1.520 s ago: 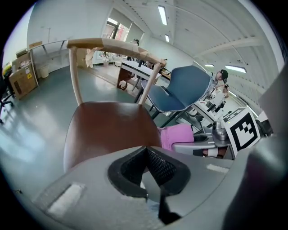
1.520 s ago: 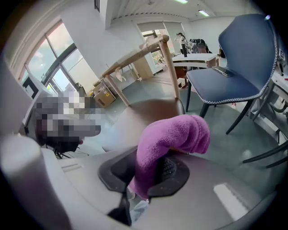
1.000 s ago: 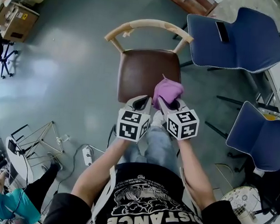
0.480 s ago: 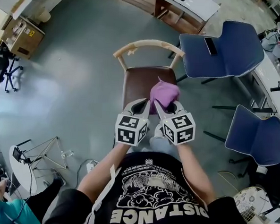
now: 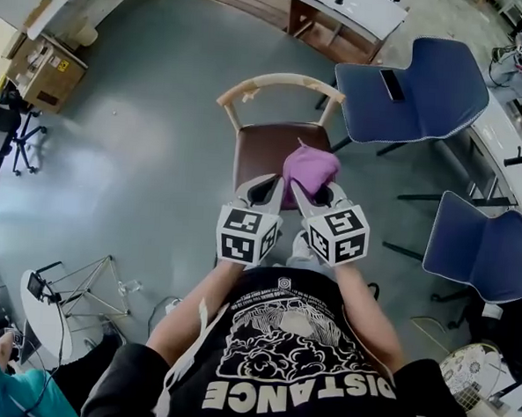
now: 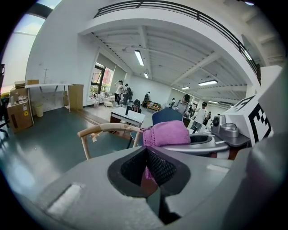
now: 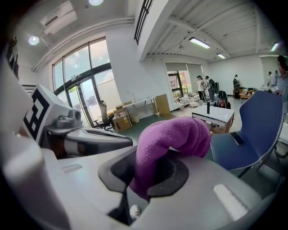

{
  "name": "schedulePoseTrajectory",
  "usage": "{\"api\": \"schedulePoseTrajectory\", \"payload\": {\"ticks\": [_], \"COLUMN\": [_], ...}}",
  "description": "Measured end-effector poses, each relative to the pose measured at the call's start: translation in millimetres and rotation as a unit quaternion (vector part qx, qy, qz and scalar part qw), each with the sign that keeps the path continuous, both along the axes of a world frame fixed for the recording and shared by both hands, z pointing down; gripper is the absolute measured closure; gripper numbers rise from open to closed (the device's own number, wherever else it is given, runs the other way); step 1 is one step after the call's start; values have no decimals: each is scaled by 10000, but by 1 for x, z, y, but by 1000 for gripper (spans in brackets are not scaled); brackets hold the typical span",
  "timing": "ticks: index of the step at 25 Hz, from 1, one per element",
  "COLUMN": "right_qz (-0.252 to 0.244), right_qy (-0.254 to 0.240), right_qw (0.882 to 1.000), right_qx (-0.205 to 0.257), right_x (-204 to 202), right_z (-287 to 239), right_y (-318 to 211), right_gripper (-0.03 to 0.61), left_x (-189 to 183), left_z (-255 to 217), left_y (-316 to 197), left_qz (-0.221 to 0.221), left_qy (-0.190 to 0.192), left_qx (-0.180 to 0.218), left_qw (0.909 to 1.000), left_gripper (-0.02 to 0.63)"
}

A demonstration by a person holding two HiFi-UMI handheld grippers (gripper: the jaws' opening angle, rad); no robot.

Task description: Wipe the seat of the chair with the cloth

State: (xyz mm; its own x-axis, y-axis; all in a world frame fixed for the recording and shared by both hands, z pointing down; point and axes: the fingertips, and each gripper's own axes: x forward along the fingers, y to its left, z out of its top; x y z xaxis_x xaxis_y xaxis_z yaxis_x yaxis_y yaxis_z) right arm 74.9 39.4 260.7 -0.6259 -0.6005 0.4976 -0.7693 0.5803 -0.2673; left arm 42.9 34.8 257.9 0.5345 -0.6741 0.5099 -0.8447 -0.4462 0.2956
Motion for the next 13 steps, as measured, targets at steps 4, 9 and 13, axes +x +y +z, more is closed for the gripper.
{"api": "schedulePoseTrajectory", "payload": {"ticks": [4, 9, 13], "right_qz": [89, 163, 185], "right_qy": [4, -9, -22], "right_qw": [9999, 9999, 9998], "right_qx": [55, 56, 53], "right_x": [7, 13, 18], "right_z": [-3, -5, -6], "right_y": [-4, -8, -11], "right_gripper": [518, 518, 518], "left_x": [4, 13, 20], "left_z": [-4, -5, -5], "left_y": [-6, -10, -11], "left_qz": [65, 167, 252], "left_qy": [21, 36, 14], "left_qx": [69, 75, 29], "left_qw": [10000, 9998, 9997], "left_gripper": [614, 614, 614]}}
